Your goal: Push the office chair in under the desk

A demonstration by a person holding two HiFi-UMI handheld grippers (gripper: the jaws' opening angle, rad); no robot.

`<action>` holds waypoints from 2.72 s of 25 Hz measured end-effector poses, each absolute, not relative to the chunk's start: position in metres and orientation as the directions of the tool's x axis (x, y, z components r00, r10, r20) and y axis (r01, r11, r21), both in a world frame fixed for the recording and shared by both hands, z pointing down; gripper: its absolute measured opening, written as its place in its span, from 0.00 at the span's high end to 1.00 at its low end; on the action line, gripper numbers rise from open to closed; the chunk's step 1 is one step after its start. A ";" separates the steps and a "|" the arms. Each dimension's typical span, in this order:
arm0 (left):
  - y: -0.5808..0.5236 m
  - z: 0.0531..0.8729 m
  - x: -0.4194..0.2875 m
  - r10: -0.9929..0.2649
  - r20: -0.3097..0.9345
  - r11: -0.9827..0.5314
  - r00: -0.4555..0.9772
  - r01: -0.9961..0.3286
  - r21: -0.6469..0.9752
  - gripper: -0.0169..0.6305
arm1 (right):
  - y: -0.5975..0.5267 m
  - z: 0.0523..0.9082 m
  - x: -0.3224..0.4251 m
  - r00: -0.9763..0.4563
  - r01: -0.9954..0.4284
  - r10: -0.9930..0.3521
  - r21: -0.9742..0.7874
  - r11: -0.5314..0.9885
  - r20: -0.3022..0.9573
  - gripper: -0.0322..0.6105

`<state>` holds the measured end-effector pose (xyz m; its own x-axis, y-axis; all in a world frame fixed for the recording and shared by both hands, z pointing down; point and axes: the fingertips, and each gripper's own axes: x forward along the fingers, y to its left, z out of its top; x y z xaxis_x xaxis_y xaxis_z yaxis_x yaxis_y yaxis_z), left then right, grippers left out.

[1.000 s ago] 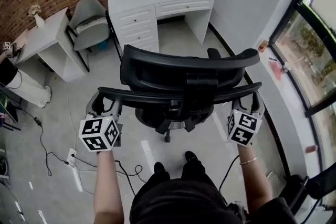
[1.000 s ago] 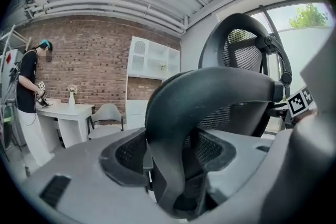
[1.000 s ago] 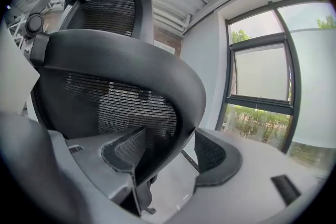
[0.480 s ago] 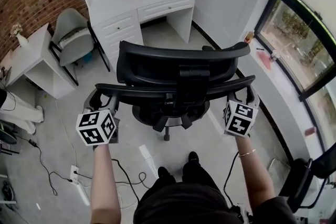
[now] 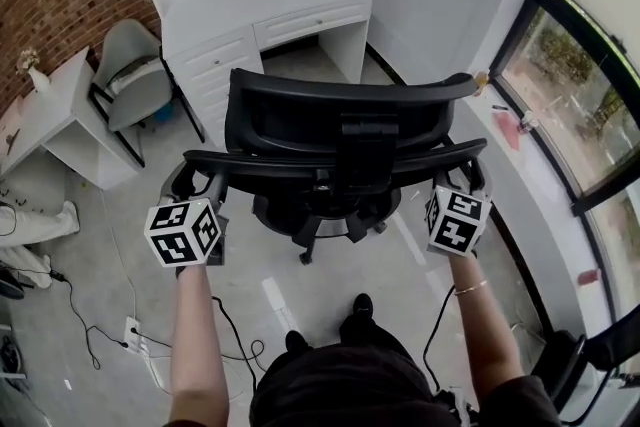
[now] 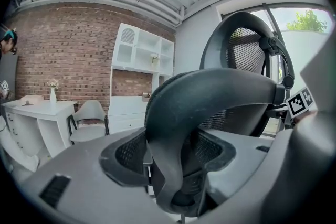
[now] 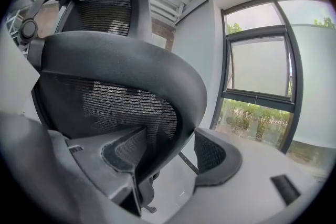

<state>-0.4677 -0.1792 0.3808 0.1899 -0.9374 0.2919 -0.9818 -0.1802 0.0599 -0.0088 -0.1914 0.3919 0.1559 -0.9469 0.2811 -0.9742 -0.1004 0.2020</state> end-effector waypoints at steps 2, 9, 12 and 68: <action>-0.195 0.380 -0.455 -0.941 0.293 -0.157 0.169 -0.986 0.064 0.58 | -0.211 0.392 0.003 0.142 -0.973 -0.951 0.213 -0.084 0.274 0.53; -0.250 0.377 -0.404 -0.945 0.309 -0.089 0.107 -0.993 0.072 0.58 | -0.289 0.391 0.054 0.034 -0.972 -0.954 0.233 0.038 0.297 0.53; -0.251 0.384 -0.404 -0.947 0.304 -0.084 0.105 -0.993 0.083 0.58 | -0.294 0.396 0.053 0.045 -0.968 -0.956 0.249 0.030 0.290 0.53; -0.542 0.386 -0.227 -0.944 0.303 0.185 -0.133 -0.971 0.150 0.61 | -0.731 0.392 0.196 -0.302 -0.938 -0.920 0.096 0.334 0.250 0.56</action>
